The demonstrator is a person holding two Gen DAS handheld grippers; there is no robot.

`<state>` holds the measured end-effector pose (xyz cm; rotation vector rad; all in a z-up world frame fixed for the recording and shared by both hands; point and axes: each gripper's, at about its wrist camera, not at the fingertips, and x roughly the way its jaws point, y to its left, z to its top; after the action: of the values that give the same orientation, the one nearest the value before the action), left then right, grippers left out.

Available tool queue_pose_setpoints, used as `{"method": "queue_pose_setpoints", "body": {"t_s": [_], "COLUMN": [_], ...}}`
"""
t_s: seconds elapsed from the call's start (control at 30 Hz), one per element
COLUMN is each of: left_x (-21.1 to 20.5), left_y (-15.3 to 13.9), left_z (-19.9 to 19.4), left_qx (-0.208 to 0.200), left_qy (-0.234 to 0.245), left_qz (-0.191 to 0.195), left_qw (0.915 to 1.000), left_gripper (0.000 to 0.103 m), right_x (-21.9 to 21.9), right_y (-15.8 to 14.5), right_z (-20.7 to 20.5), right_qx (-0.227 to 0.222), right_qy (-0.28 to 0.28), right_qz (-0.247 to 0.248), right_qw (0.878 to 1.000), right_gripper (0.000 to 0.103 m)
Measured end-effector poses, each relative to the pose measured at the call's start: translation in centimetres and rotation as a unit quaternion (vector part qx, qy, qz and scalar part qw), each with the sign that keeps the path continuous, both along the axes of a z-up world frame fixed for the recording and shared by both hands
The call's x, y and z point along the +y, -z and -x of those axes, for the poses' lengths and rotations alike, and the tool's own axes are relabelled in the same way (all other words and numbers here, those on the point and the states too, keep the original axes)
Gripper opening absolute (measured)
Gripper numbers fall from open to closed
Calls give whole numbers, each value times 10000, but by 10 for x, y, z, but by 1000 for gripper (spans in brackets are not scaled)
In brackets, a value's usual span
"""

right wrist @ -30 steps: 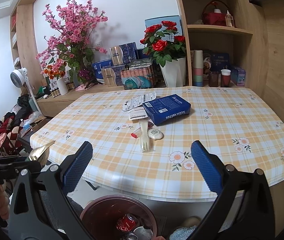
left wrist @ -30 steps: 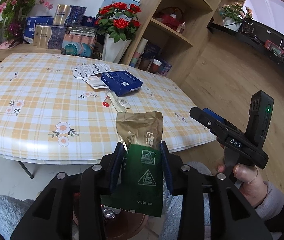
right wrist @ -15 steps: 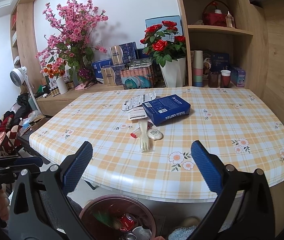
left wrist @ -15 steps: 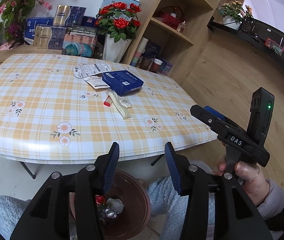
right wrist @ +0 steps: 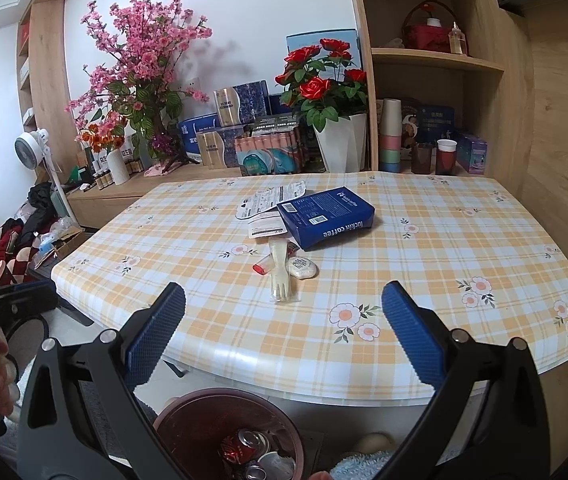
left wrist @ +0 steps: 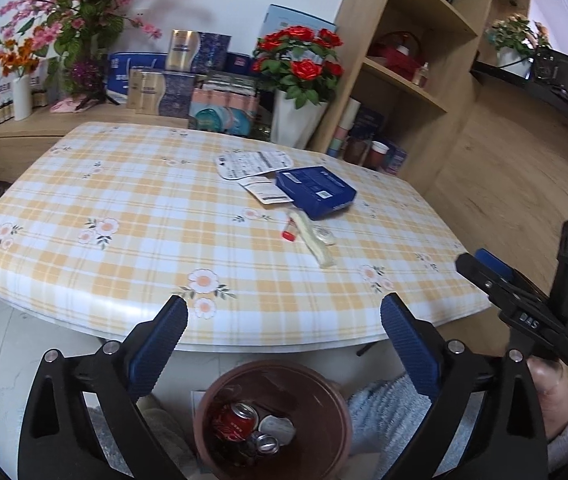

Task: Collect trash
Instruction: 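Move both grippers back over the table toward the white glove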

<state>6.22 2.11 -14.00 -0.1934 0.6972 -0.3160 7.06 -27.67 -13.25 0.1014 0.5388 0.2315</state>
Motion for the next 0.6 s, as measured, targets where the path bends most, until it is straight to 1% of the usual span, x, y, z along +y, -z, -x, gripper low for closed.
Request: {"method": "queue_pose_setpoints", "body": {"t_s": [0.2, 0.37, 0.5, 0.6], "left_x": [7, 11, 15, 19], "left_y": [5, 12, 17, 22], "left_z": [-9, -16, -25, -35], "left_qx": [36, 59, 116, 139], "left_qy": [-153, -208, -285, -350], "left_qz": [-74, -125, -97, -99], "left_qw": [9998, 9997, 9995, 9992], "left_gripper": [96, 96, 96, 96], "right_x": [1, -1, 1, -1], "right_y": [7, 20, 25, 31], "right_z": [-5, -16, -26, -39], "right_qx": [94, 328, 432, 564], "right_qy": [96, 75, 15, -41], "right_qz": [64, 80, 324, 395], "right_qw": [9999, 9994, 9985, 9976], "right_gripper": [97, 97, 97, 97]}}
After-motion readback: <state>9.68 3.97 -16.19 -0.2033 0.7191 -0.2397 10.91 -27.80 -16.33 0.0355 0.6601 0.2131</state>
